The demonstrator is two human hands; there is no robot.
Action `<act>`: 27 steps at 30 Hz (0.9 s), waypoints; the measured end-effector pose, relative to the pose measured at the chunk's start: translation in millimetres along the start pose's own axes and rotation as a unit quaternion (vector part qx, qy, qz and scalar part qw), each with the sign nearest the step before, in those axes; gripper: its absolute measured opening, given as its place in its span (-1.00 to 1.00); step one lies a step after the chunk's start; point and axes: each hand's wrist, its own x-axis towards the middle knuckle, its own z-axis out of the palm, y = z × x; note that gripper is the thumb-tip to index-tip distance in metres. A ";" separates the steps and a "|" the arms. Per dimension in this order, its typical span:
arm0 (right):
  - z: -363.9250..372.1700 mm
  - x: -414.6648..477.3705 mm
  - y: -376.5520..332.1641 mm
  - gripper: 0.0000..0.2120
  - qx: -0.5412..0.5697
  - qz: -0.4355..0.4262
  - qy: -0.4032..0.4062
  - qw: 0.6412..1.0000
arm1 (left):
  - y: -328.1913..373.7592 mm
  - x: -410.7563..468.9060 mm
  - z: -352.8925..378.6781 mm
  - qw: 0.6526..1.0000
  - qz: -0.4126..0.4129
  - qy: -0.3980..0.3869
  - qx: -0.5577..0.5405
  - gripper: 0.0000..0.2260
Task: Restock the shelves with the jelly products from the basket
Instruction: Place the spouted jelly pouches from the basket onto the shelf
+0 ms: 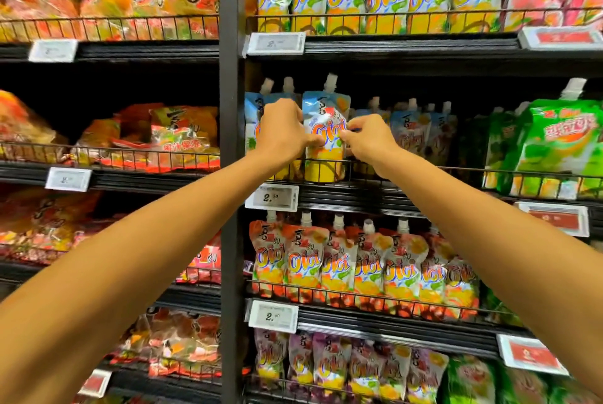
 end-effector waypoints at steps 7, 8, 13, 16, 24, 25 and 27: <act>-6.6 -1.9 0.6 -0.66 -0.117 -0.024 -0.026 0.993 | 4.5 -7.6 -0.7 1.000 -0.004 -0.005 -0.003 -0.71; -7.6 -3.7 1.2 -0.67 -0.123 -0.025 -0.030 0.992 | 5.5 -10.4 -1.9 1.000 -0.007 -0.006 -0.009 -0.73; -16.3 -24.6 5.7 -0.71 -0.114 -0.074 0.032 0.990 | 9.6 -32.1 -10.9 0.995 -0.035 0.026 -0.085 -0.74; -21.9 -63.3 13.2 -0.75 -0.047 -0.144 0.109 0.982 | 7.6 -68.5 -6.3 0.987 -0.023 0.049 -0.152 -0.85; 24.4 -239.4 147.7 -0.86 0.122 0.038 -0.021 0.992 | -52.7 -247.7 85.6 0.928 -0.154 -0.144 -0.307 -0.84; 34.7 -271.1 173.8 -0.84 0.127 0.096 -0.057 0.986 | -65.9 -278.5 98.8 0.917 -0.194 -0.168 -0.304 -0.82; 55.9 -338.7 222.7 -0.83 0.129 0.213 -0.129 0.960 | -95.3 -345.8 129.7 0.889 -0.281 -0.215 -0.291 -0.79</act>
